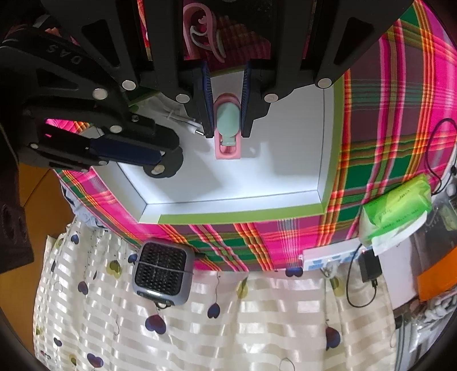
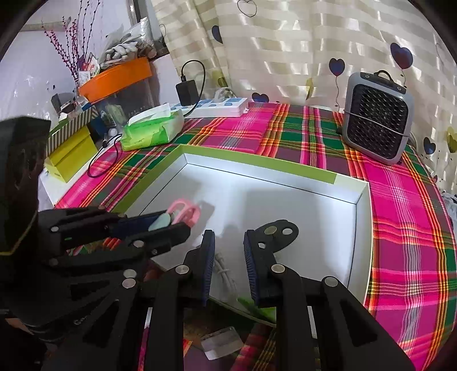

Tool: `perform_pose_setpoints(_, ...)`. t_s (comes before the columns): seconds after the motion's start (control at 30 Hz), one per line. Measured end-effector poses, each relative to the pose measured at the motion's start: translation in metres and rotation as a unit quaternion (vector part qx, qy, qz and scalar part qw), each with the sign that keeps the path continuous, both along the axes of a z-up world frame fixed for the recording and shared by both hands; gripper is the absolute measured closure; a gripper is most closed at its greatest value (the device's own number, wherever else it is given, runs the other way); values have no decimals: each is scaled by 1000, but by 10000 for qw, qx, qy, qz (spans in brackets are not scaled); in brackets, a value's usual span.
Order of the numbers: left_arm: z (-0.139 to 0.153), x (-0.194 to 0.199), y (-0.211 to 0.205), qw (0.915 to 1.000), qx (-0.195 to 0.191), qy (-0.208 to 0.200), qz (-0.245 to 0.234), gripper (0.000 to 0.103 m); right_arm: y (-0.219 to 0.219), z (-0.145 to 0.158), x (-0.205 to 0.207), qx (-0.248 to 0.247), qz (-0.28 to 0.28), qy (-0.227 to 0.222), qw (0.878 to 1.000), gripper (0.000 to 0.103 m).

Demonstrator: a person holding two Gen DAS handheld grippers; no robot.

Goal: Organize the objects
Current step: 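Open the left tool to drop the pink clip while the right tool releases the cable into the box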

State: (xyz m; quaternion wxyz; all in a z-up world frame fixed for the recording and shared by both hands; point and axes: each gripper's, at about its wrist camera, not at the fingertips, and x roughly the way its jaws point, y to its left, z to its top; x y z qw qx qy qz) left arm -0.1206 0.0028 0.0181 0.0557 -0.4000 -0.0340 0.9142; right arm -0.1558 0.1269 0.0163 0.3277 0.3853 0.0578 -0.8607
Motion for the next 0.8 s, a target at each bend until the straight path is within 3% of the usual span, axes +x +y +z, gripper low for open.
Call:
perform_pose_setpoints(0.27, -4, -4, -2, 9998, 136, -109, 0, 86, 7, -1, -2, -85, -177, -42, 9998, 79)
perform_pose_setpoints(0.43, -1, 0, -2, 9999, 114, -68, 19, 86, 12, 6, 4, -127, -243, 98, 9996, 64)
perform_pose_setpoints(0.8, 14, 21, 5, 9999, -58, 84, 90, 85, 23, 17, 30, -281, -254, 229, 9990, 63)
